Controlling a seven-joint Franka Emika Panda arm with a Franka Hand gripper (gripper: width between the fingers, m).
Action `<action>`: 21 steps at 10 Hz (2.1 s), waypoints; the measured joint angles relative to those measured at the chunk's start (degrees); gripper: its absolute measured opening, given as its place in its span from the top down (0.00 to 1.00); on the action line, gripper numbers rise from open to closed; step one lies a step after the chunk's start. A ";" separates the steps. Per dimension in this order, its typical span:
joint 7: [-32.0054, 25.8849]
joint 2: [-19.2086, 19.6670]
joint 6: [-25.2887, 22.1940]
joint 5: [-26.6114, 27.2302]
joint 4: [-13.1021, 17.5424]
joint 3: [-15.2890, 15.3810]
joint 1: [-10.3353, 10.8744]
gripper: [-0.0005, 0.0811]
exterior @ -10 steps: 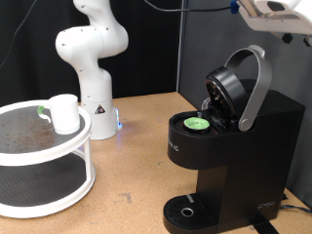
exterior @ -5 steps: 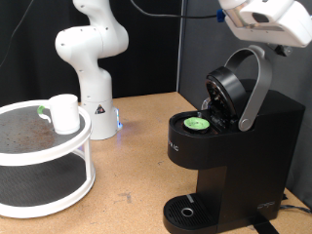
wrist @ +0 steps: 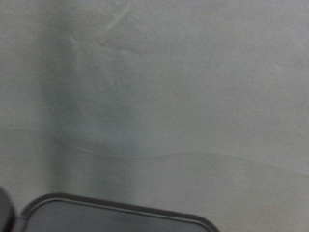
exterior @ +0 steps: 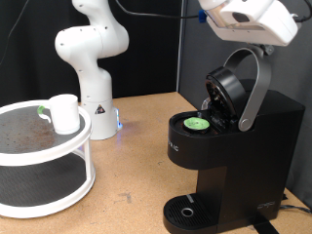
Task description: Make a cup of coffee with the keurig machine
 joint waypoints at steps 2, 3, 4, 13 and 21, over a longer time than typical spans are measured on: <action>-0.52 -1.63 -2.12 0.01 -0.96 -1.00 -0.53 0.99; -0.39 -2.21 -2.57 -0.27 -1.41 -1.36 -0.87 0.99; 0.68 -2.54 -2.58 -1.20 -1.63 -1.52 -1.36 0.99; -2.27 -2.03 -1.09 -11.82 -7.27 -4.89 -6.65 0.99; -11.33 -3.14 5.86 -10.92 -14.52 -6.14 -7.57 0.99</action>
